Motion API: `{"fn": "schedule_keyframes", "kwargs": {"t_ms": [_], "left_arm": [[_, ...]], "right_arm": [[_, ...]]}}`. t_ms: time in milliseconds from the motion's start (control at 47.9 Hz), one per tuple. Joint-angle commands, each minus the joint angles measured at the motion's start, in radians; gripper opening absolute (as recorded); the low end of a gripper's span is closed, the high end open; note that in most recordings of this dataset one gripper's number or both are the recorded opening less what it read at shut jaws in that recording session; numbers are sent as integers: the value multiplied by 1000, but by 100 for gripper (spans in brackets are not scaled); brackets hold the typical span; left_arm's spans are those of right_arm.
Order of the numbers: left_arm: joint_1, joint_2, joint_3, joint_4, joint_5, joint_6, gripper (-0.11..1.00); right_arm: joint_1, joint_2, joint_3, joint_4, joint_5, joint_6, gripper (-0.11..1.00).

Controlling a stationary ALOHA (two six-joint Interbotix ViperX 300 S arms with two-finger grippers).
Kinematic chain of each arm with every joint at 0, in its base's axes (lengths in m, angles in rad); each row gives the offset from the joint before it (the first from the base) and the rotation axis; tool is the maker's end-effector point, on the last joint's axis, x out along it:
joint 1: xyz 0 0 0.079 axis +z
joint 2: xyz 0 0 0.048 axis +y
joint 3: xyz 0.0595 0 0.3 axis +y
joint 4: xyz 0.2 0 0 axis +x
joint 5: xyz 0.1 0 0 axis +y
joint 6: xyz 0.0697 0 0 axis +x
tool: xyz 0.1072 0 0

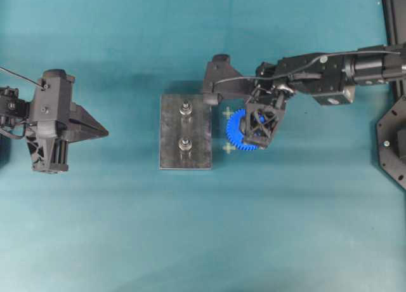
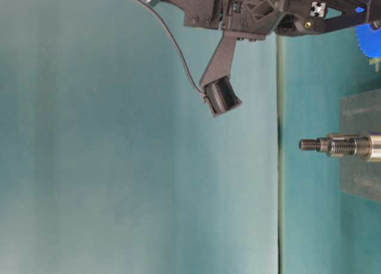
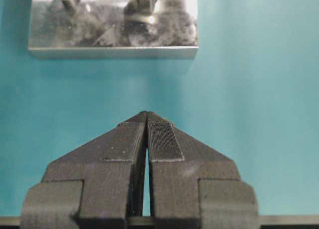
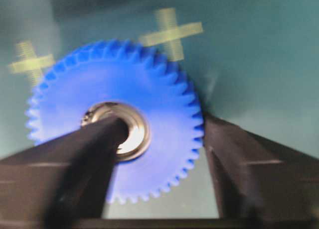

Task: Fit the large gear onto the shaft.
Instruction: 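Lift the blue gear and carry it left over the upper shaft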

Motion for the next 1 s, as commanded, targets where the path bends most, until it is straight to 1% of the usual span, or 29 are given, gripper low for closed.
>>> {"fn": "schedule_keyframes", "kwargs": {"t_ms": [0,125,230,292,334,480,668,835,981], "left_arm": [[0,-5,-11,3,-8,-2,0],[0,-5,-11,3,-8,-3,0],[0,-5,-11,3,-8,-6,0],[-2,-5,-11,3,-8,-12,0],[0,-5,-9,3,-9,-17,0],[0,-5,-8,3,-11,-20,0],[0,-5,-8,3,-17,-20,0],[0,-5,-6,3,-23,-23,0],[0,-5,-5,3,-23,-23,0]], "right_arm": [[9,-2,-3,-6,23,5,53],[8,-14,-21,-6,31,12,53],[8,-49,-54,-6,66,18,52],[8,-67,-75,-6,84,32,52],[8,-78,-87,-6,94,44,50],[8,-109,-138,-2,149,75,50],[11,-115,-250,8,212,101,50],[11,-87,-382,8,253,98,50],[9,-32,-471,6,273,95,50]]}}
